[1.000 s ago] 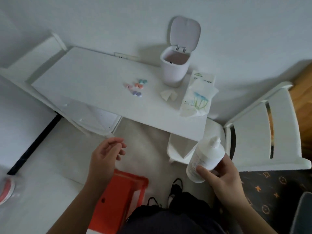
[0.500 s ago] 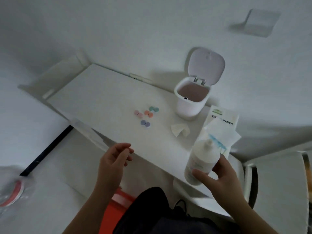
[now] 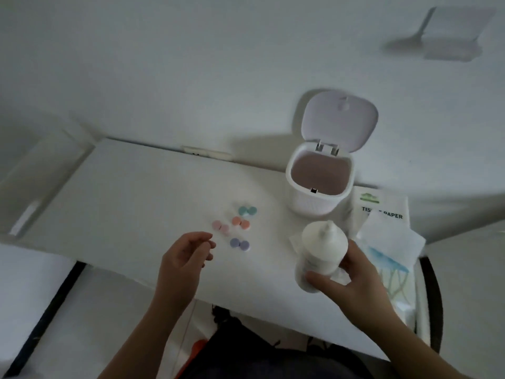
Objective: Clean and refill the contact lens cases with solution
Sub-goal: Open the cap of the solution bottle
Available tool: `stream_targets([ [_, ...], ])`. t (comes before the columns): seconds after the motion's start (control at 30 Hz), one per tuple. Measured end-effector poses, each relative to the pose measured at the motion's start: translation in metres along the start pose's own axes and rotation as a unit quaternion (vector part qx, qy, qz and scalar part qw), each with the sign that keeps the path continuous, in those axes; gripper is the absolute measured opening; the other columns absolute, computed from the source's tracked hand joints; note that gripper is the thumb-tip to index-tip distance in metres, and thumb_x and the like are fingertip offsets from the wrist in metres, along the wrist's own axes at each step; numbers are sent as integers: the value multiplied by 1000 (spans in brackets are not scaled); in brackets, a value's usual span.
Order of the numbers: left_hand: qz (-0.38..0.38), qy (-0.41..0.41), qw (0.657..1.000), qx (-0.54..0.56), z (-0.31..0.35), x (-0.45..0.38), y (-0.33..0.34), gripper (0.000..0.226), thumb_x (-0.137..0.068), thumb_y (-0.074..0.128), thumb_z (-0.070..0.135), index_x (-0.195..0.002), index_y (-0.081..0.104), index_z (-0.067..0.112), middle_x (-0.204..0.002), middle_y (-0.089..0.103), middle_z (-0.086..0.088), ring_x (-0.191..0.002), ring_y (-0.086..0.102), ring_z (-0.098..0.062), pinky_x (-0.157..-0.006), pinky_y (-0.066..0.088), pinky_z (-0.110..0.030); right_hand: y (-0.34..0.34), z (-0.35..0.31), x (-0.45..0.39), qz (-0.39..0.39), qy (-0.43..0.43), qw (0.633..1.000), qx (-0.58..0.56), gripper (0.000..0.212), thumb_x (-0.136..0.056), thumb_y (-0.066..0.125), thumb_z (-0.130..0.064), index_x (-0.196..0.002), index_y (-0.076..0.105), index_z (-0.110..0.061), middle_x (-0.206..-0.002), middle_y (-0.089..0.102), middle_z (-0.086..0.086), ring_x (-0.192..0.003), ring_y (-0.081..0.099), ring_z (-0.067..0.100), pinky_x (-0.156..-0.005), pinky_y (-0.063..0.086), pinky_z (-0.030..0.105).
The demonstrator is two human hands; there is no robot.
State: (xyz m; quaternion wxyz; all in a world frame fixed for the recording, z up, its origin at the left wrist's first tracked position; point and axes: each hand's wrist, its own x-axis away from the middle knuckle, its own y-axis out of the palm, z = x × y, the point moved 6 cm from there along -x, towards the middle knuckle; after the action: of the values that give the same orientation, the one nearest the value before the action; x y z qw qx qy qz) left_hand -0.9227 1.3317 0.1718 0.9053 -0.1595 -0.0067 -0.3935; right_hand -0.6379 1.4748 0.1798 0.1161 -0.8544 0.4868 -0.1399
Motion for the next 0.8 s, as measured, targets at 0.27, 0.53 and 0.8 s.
stream_targets([
  [0.27, -243, 79, 963, -80, 6, -82, -14, 29, -84, 62, 42, -112, 65, 42, -111, 71, 18, -101, 68, -9, -81, 54, -17, 114, -49, -50, 48, 27, 997, -53, 70, -68, 86, -47, -130, 54, -41, -121, 68, -16, -113, 66, 8, -95, 56, 32],
  [0.53, -358, 142, 918, -91, 12, -109, -1, 73, -71, 74, 71, -136, 44, 56, -134, 57, 29, -124, 56, -2, -92, 45, -5, 161, -82, -76, 35, 12, 999, -26, 66, -68, 84, -48, -121, 46, -59, -122, 61, -25, -115, 61, 2, -92, 53, 17],
  [0.8, -322, 169, 928, -80, 2, -129, 13, 61, -73, 79, 61, -127, 50, 58, -125, 63, 28, -117, 61, -6, -89, 48, -9, 174, -53, -101, 0, 9, 995, -95, 67, -73, 85, -39, -129, 49, -44, -126, 62, -12, -120, 62, 15, -97, 56, 39],
])
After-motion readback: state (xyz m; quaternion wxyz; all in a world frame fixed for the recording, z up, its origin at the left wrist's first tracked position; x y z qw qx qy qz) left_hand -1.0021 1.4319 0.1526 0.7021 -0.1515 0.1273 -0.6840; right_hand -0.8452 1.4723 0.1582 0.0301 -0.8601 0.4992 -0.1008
